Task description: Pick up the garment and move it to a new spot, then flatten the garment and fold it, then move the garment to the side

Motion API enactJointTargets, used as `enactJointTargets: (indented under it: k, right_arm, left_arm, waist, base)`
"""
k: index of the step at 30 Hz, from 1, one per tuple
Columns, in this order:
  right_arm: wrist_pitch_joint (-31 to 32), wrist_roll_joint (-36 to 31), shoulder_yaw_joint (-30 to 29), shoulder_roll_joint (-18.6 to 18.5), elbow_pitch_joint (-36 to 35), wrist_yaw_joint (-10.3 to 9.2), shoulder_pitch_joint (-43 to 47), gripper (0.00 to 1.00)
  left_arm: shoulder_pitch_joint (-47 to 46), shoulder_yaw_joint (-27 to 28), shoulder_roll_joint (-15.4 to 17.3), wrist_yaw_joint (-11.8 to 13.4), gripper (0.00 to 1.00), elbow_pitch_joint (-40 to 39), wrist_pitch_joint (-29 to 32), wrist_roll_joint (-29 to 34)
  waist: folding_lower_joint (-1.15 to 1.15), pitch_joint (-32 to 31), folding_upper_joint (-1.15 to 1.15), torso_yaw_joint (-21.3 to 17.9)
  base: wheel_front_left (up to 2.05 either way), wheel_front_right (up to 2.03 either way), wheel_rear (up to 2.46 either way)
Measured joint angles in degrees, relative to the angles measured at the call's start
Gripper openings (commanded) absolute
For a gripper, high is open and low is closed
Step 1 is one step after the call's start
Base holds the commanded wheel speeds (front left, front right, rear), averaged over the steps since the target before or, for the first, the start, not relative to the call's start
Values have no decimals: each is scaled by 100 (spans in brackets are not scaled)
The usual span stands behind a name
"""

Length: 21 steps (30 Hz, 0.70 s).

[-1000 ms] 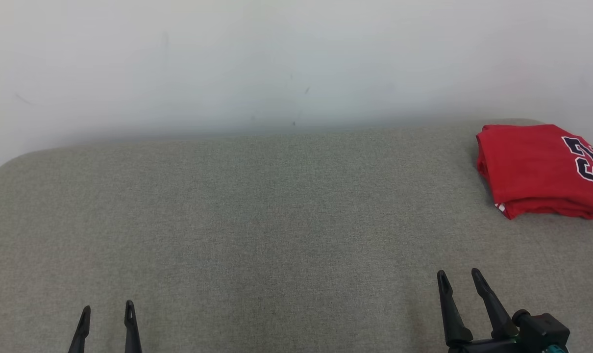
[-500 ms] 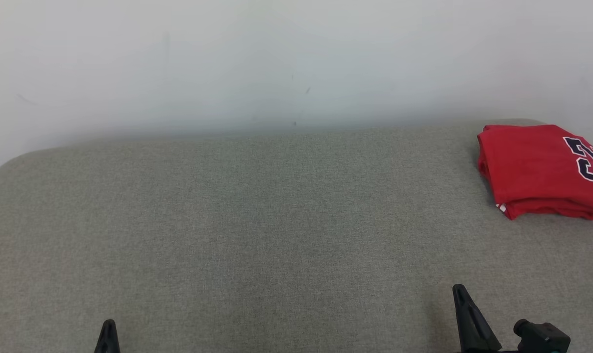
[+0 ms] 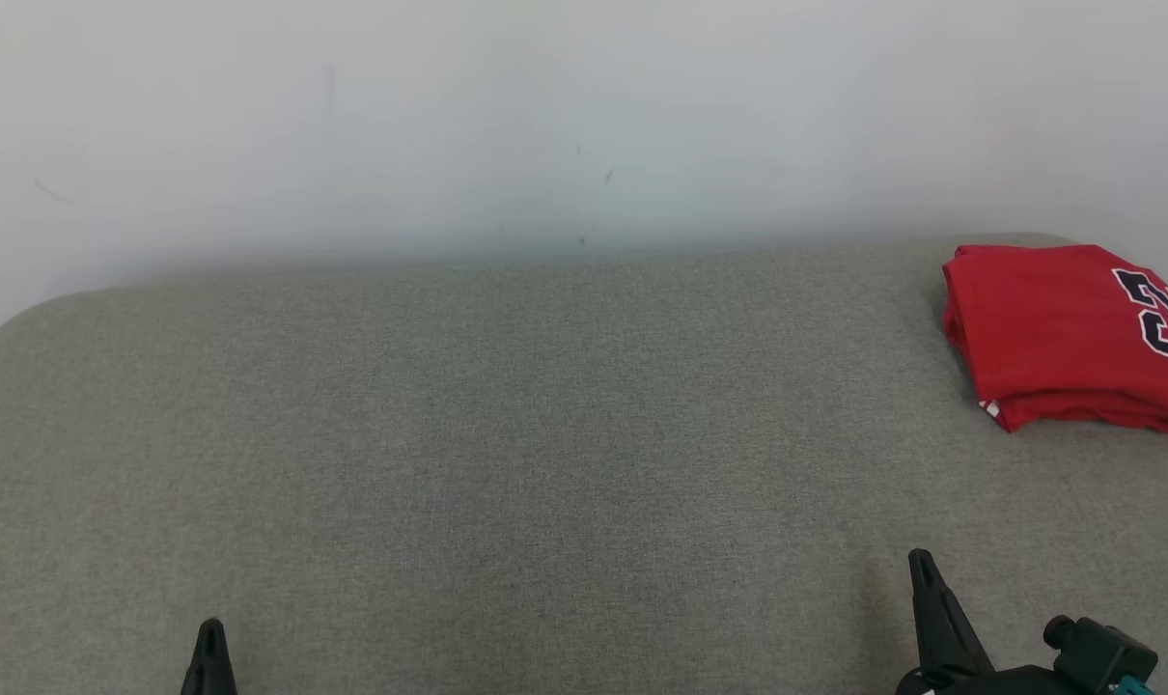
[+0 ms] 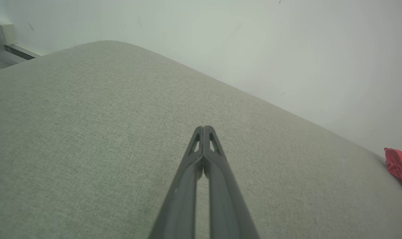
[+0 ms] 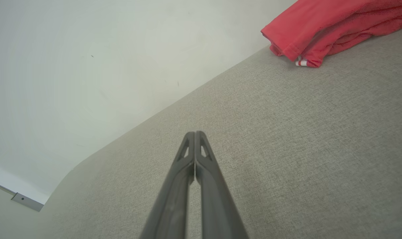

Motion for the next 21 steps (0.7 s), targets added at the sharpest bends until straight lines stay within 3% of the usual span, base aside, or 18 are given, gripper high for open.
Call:
enactJointTargets:
  k: [21]
  right_arm:
    - [455,1588,-200,98,15,0,-214,0]
  left_arm:
    - [-278,-1,0,-93,0,84,447,-1890]
  waist:
    - [0,25,0,21]
  base:
    - [0,0,0]
